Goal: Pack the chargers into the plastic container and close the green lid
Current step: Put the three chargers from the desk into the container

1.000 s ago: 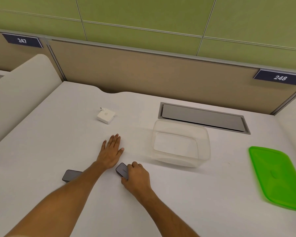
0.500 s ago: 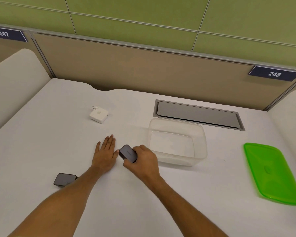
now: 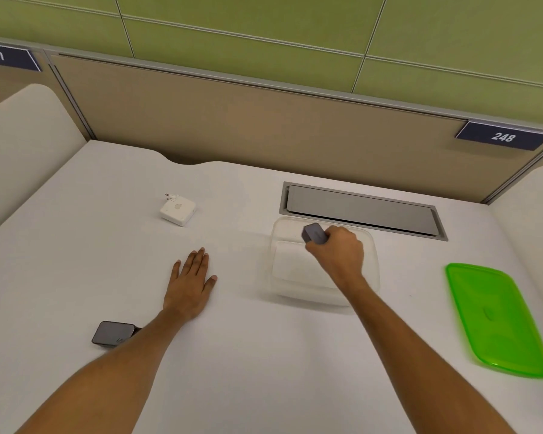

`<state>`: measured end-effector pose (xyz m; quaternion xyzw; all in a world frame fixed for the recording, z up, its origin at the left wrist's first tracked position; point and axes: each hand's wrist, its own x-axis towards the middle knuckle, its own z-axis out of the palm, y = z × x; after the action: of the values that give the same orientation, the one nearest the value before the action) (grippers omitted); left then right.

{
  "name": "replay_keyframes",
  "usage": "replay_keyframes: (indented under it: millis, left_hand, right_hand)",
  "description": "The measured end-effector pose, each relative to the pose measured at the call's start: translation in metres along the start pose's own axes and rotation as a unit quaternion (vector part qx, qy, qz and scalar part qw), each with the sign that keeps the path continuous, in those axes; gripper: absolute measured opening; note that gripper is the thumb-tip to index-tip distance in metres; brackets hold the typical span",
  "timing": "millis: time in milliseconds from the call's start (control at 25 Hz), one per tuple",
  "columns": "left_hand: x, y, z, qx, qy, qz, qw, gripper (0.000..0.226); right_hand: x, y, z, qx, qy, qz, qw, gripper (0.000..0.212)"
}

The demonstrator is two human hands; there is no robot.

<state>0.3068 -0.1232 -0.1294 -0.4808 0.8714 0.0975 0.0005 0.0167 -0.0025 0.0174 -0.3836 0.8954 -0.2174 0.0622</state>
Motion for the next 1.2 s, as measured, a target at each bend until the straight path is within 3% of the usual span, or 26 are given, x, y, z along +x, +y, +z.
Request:
replay_keyframes:
  millis: [320,840,1000,1200]
  left_hand:
    - [-0.001,0.001,0.000,-0.009,0.014,0.000,1.000,0.077]
    - [-0.001,0.004,-0.002,0.007,0.008,-0.008,1.000,0.064]
    - [-0.001,0.004,-0.003,-0.005,0.013,-0.008,1.000,0.064]
    - [-0.002,0.004,-0.003,0.007,0.013,-0.010,1.000,0.064]
  right_hand:
    - [0.018,0.048,0.023,-0.092,-0.083,0.063,0.990,0.032]
    - [0.024,0.050,0.030,-0.146,-0.154,0.080,0.974,0.021]
    - [0.027,0.023,0.016,-0.184,-0.075,0.031,0.980,0.021]
    - [0.031,-0.042,0.007,-0.119,0.006,-0.099,0.988,0.021]
